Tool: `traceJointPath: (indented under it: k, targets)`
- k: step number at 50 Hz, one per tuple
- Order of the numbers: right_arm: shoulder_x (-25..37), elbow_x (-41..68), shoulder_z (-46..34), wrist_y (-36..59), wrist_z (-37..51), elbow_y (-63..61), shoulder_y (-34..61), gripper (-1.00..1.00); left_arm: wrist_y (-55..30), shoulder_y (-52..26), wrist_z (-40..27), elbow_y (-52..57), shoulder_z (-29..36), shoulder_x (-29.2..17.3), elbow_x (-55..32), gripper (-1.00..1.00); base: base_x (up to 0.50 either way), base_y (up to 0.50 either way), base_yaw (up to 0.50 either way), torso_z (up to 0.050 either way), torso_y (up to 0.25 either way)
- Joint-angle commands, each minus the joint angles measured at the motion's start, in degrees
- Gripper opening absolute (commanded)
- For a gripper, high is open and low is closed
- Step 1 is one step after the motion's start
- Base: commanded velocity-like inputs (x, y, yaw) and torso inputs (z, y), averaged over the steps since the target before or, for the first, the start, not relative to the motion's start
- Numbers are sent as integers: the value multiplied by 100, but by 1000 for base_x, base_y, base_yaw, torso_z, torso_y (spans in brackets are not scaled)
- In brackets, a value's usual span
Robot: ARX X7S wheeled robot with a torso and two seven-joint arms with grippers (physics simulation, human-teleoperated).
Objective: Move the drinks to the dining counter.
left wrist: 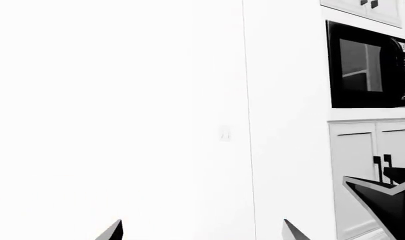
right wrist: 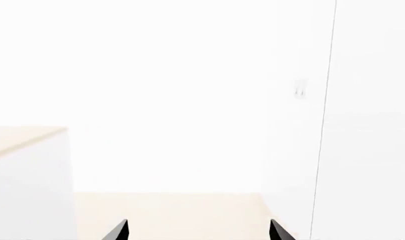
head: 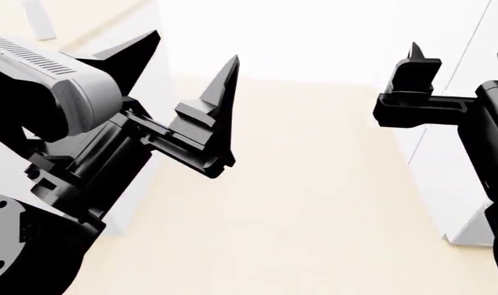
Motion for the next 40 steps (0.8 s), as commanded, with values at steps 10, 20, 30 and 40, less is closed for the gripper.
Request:
traceJointPath:
  k: [10,20,30,40]
  targets:
    - [-30,16,19,72,12,40,19,100,-18,-72,-20,-8,11,-13,-65,100,-130,-518,0,0,0]
    - [-77,9,25,105,52,31,30,100,-18,-106,-75,35,10,-10,-91,100,-158,-521,0,0,0]
    - [-23,-12,38,91,39,42,-8,100,-8,-98,-44,-3,13,-21,-73,100,-157,-521,0,0,0]
    - [-42,-26,41,93,65,0,-33,100,7,-56,-40,24,36,-14,-46,100,-157,-521,0,0,0]
